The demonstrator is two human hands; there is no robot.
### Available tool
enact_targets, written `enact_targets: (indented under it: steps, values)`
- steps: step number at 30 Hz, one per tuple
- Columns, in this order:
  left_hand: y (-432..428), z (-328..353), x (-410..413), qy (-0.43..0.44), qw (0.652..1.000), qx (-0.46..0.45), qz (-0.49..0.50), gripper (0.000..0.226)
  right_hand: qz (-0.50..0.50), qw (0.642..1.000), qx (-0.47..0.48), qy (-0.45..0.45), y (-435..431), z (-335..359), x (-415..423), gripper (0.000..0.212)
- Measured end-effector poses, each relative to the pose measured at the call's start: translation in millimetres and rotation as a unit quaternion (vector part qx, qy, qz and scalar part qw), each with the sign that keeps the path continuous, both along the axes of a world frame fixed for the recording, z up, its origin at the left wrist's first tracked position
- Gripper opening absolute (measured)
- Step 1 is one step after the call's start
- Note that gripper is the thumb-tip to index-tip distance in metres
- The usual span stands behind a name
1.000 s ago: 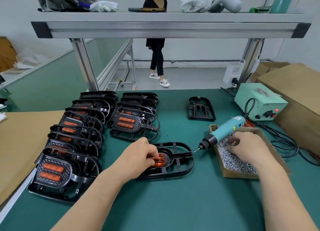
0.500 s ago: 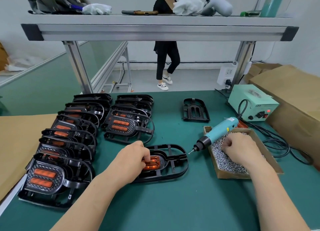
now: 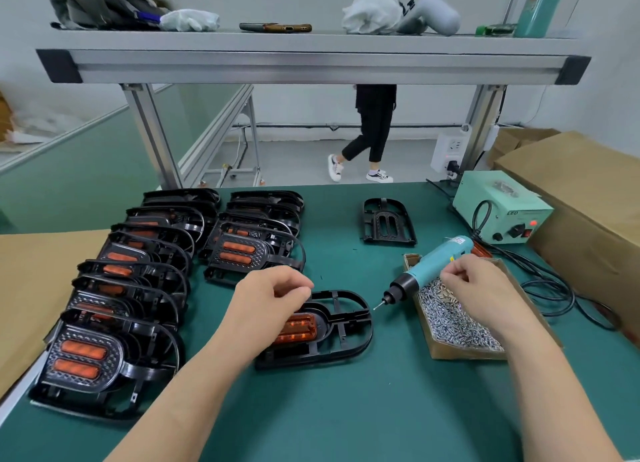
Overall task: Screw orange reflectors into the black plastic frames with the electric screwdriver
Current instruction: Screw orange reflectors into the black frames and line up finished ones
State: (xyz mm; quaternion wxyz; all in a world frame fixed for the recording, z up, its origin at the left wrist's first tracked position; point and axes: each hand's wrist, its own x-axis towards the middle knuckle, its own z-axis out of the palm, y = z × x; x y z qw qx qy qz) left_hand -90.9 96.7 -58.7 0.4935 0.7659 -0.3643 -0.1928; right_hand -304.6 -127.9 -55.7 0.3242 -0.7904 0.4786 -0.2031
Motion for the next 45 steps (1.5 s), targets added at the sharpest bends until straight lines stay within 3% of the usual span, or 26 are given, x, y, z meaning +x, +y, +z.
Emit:
enact_targets:
  steps: [2, 5, 10, 14, 20, 22, 25, 27, 31, 35, 40, 41, 44, 45]
  values:
    - [-3, 5, -6, 0.202, 0.977, -0.075, -0.010, 0.019, 0.029, 0.998, -0.003, -0.052, 15, 10, 7, 0.011]
    - [-9, 14, -13, 0.444, 0.886, -0.120, -0.054, 0.017, 0.110, 0.990, -0.025, -0.084, 50, 21, 31, 0.013]
    - [-14, 13, -21, 0.552, 0.818, -0.131, -0.096, 0.028, 0.190, 0.977, -0.064, -0.078, 91, 21, 64, 0.013]
    - [-14, 9, -21, 0.562, 0.805, -0.138, -0.128, 0.032, 0.228, 0.966, -0.116, -0.044, 106, 18, 75, 0.006]
    - [-17, 5, -23, 0.571, 0.806, -0.141, -0.071, 0.031, 0.246, 0.958, -0.119, -0.088, 106, 13, 75, 0.019]
    - [-18, 4, -24, 0.573, 0.806, -0.140, -0.050, 0.028, 0.205, 0.962, -0.118, -0.136, 102, 11, 75, 0.018]
    - [-18, 3, -20, 0.569, 0.812, -0.129, -0.009, 0.021, 0.061, 0.964, -0.125, -0.226, 79, 6, 67, 0.017]
    - [-15, 2, -16, 0.564, 0.816, -0.127, 0.008, 0.017, -0.025, 0.963, -0.116, -0.241, 56, 1, 58, 0.015]
    - [-10, 6, -11, 0.558, 0.820, -0.124, 0.029, 0.016, -0.155, 0.959, -0.039, -0.232, 20, -19, 39, 0.035]
    - [-9, 13, -11, 0.544, 0.832, -0.097, 0.033, 0.033, -0.180, 0.937, 0.108, -0.278, 5, -31, 34, 0.063]
    - [-9, 17, -14, 0.529, 0.842, -0.097, 0.035, 0.060, -0.164, 0.928, 0.195, -0.272, -4, -32, 40, 0.056]
    - [-9, 16, -12, 0.528, 0.843, -0.098, 0.035, 0.058, -0.165, 0.925, 0.201, -0.276, -5, -30, 43, 0.054]
    - [-8, 12, -8, 0.526, 0.843, -0.102, 0.037, 0.015, -0.168, 0.914, 0.228, -0.290, -7, -26, 49, 0.047]
    - [-7, 9, -6, 0.525, 0.844, -0.101, 0.039, 0.016, -0.168, 0.908, 0.242, -0.297, -7, -25, 50, 0.044]
